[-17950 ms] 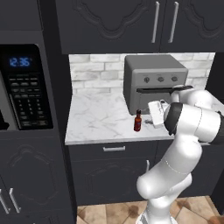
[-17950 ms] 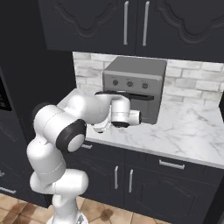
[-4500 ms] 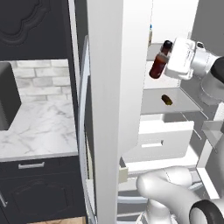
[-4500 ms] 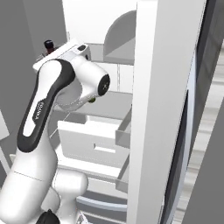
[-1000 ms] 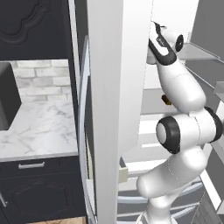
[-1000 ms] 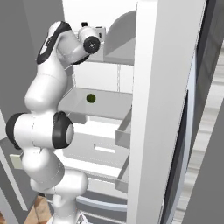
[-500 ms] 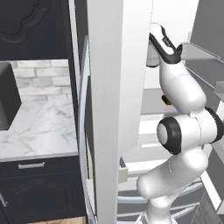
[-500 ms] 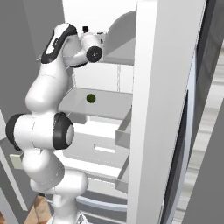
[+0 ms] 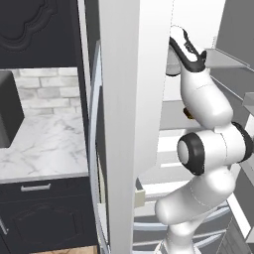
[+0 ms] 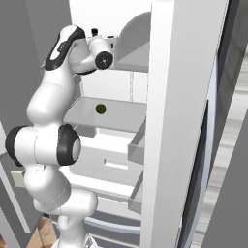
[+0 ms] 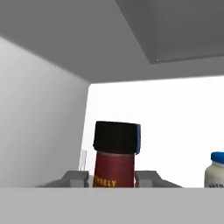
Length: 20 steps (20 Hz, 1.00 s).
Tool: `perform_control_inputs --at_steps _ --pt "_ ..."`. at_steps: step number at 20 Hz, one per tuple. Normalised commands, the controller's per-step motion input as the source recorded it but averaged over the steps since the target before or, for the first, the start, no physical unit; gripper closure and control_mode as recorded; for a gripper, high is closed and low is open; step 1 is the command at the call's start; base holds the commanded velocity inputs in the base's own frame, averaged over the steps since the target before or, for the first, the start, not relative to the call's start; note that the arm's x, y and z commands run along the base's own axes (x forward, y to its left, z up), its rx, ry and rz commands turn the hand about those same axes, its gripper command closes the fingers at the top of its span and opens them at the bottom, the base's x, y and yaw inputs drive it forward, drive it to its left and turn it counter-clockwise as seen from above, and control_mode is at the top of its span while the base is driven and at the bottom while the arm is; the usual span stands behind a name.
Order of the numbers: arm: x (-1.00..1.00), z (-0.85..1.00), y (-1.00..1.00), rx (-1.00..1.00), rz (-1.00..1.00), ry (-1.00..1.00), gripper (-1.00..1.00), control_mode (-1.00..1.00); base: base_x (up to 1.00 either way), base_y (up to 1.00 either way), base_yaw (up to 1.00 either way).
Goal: Place the mayonnaise and condiment bottle from the counter to the top shelf of the fridge. If the existing items in the fridge are on the top shelf, move them to other shelves.
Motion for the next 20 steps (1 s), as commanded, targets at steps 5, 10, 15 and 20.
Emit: perform_control_inputs --at_steps 5,10,15,20 --pt "-0.11 0.00 -0.02 0.00 0.00 0.00 -1.00 -1.00 0.00 0.00 0.00" --pt "-0.23 0.00 -0.09 0.00 0.00 0.00 -1.00 -1.00 0.00 0.00 0.00" --pt "-0.40 0.00 -0.19 0.00 0.00 0.00 -1.00 -1.00 0.00 0.00 0.00" --pt "-0.80 0.04 -0.22 0.01 0.00 -0.02 -1.00 -1.00 0.00 0.00 0.00"
